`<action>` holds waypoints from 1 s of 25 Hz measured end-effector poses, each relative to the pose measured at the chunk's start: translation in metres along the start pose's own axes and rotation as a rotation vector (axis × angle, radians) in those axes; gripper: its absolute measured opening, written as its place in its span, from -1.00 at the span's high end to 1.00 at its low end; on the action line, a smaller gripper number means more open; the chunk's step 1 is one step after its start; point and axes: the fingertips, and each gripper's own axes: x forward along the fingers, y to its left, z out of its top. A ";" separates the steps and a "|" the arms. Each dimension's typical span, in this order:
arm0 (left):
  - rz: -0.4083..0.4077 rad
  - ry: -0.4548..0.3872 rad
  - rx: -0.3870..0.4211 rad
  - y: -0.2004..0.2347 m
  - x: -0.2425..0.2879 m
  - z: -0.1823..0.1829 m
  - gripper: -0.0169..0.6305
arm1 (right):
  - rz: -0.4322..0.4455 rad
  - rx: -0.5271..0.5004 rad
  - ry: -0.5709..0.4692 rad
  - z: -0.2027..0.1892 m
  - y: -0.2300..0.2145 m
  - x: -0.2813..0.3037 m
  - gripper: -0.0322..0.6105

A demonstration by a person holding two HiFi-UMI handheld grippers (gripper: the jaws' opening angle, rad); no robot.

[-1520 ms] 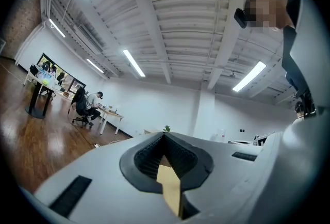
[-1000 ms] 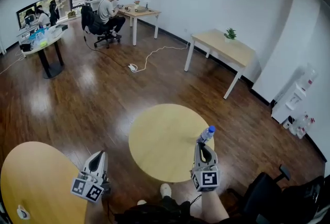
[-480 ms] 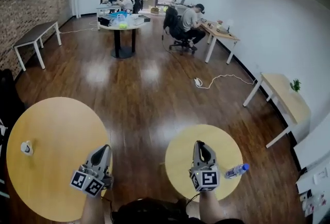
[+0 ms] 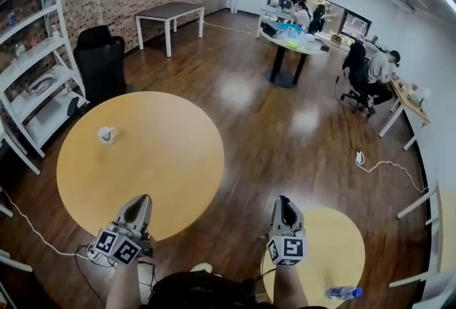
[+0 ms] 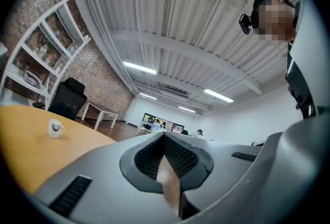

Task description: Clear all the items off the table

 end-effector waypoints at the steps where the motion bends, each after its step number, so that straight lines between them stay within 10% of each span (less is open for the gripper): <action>1: 0.030 -0.004 0.014 0.004 -0.013 0.004 0.95 | 0.035 0.007 -0.001 -0.003 0.011 0.007 0.89; 7: 0.222 -0.022 0.049 0.033 -0.094 0.019 0.95 | 0.189 0.078 0.037 -0.030 0.075 0.036 0.89; 25: 0.445 -0.203 0.147 0.213 -0.235 0.120 0.95 | 0.491 0.039 0.005 0.011 0.332 0.134 0.89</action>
